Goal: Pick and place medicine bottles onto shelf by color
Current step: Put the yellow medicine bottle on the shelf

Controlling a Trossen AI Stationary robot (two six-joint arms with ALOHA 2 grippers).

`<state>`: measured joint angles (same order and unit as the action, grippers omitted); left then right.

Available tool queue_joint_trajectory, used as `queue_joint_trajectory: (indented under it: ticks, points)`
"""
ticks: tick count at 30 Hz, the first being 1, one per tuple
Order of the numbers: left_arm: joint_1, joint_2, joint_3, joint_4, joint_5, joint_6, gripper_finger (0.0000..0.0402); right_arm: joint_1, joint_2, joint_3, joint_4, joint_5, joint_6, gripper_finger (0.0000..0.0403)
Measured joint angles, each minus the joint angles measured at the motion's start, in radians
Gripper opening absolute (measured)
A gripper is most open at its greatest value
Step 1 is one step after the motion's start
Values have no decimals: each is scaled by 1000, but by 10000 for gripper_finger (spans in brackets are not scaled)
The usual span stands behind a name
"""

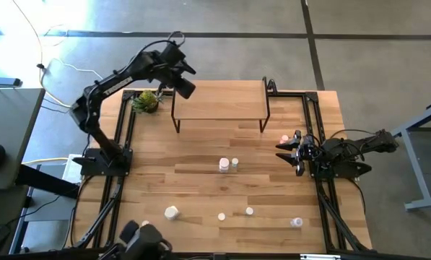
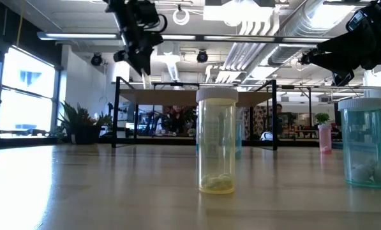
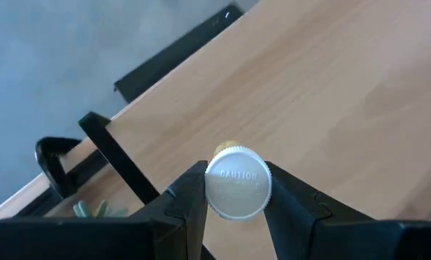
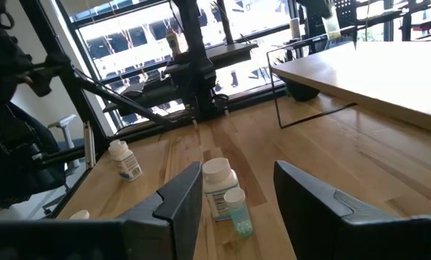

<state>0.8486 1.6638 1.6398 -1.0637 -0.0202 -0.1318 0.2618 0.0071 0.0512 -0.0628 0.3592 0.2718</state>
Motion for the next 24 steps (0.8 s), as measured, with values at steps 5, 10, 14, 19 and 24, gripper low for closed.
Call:
queue_joint_trajectory:
  ticks: [5, 10, 14, 19, 24]
  points:
    - [0, 48, 0, -11, -29, 24, 108, 0, 0, 0, 0, 0, 0, 163]
    - [2, 60, 0, -14, -35, 31, 108, 0, 0, -1, 5, 0, 3, 163]
    - [4, 60, 0, -15, -35, 31, 108, 0, 0, -2, 59, 0, 68, 163]
    - [4, 60, 0, -16, -19, 32, 110, 0, 0, -2, 83, 1, 150, 163]
    - [1, 60, 0, -16, -17, 38, 121, 0, 0, -2, 86, 1, 226, 163]
